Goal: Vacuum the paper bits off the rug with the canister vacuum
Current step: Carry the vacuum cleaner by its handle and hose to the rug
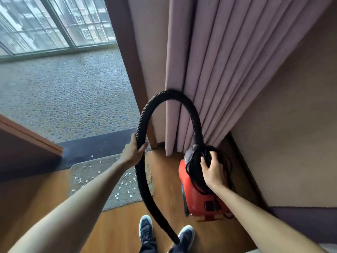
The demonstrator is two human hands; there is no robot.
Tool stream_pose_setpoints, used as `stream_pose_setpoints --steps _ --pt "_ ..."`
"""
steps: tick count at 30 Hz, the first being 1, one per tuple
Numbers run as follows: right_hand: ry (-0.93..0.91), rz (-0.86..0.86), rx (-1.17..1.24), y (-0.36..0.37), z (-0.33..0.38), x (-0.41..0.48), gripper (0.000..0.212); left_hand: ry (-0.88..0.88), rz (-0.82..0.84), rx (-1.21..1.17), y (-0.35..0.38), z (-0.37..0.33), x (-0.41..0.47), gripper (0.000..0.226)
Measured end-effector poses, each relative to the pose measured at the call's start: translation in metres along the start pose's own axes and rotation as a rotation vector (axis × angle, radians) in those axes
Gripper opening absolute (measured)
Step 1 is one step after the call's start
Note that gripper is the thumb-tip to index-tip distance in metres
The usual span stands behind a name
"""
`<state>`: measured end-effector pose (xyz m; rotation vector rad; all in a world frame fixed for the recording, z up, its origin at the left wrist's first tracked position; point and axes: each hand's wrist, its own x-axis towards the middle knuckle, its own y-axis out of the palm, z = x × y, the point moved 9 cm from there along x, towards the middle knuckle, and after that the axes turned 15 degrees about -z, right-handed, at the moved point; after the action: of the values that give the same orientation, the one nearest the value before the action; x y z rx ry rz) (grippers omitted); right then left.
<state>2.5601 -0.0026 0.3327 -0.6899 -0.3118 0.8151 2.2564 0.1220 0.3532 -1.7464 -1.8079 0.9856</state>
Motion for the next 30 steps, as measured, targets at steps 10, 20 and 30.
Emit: stream_pose_setpoints --steps 10,20,30 --pt "0.0 0.132 -0.036 0.114 -0.061 -0.004 0.035 -0.188 -0.005 -0.023 0.075 0.121 0.009 0.034" --pt "-0.068 0.19 -0.089 0.227 -0.161 0.009 0.037 -0.288 0.018 -0.04 0.185 0.24 0.026 0.034" --pt "-0.076 0.181 -0.142 0.309 -0.258 0.018 0.034 -0.32 0.073 0.028 0.296 0.334 0.053 0.047"
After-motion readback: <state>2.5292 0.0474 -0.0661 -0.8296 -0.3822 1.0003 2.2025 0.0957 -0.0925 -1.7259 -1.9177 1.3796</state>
